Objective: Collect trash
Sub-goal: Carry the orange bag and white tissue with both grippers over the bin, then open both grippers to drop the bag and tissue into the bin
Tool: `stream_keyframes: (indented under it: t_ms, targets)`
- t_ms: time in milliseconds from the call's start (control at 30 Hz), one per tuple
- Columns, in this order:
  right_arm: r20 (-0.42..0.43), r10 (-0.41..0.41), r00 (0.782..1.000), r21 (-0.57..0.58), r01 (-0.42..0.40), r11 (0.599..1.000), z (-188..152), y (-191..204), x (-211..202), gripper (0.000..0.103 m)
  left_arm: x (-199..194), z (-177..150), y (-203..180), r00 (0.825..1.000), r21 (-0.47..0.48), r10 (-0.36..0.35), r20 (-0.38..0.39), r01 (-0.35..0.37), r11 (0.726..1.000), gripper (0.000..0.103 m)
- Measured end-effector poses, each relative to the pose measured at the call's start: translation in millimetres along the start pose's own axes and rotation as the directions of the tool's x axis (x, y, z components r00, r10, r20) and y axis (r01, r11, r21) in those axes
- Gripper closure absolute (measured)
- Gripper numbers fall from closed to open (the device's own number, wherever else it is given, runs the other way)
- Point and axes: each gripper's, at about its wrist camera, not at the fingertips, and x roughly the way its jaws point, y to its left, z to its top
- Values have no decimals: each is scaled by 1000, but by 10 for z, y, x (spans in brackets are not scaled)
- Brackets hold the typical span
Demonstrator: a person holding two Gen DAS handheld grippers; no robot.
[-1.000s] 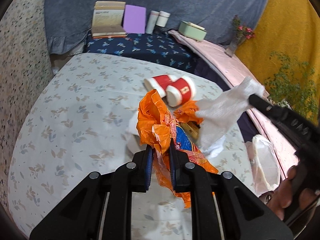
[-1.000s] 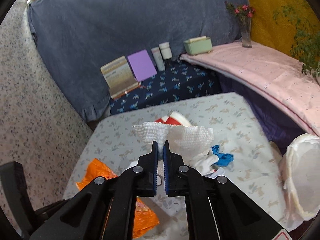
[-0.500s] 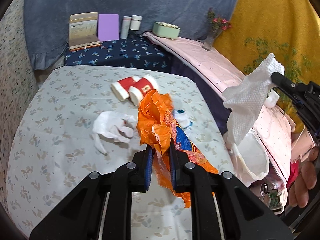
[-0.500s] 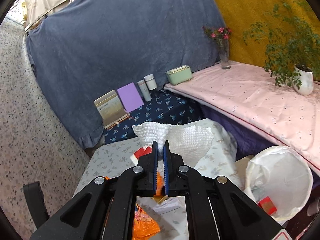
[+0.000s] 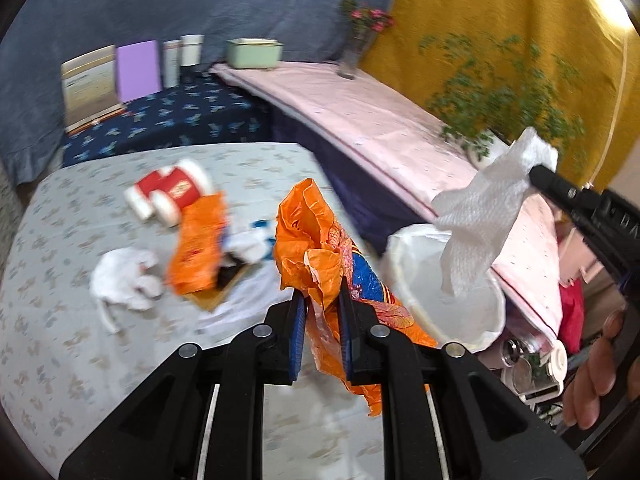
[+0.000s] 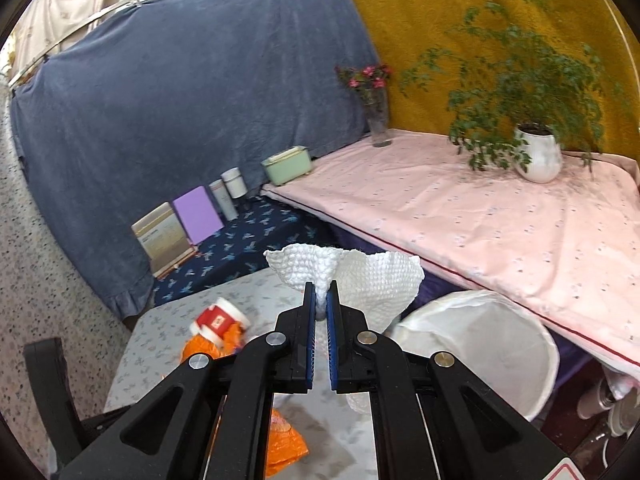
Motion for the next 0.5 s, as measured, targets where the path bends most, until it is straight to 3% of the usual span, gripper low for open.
stream_keyframes:
  t_ms: [500]
  targets:
    - [-50, -176, 983, 87, 180, 980, -21, -1160, 7, 98, 678, 155, -1183, 990, 171, -132, -49, 138, 975, 88]
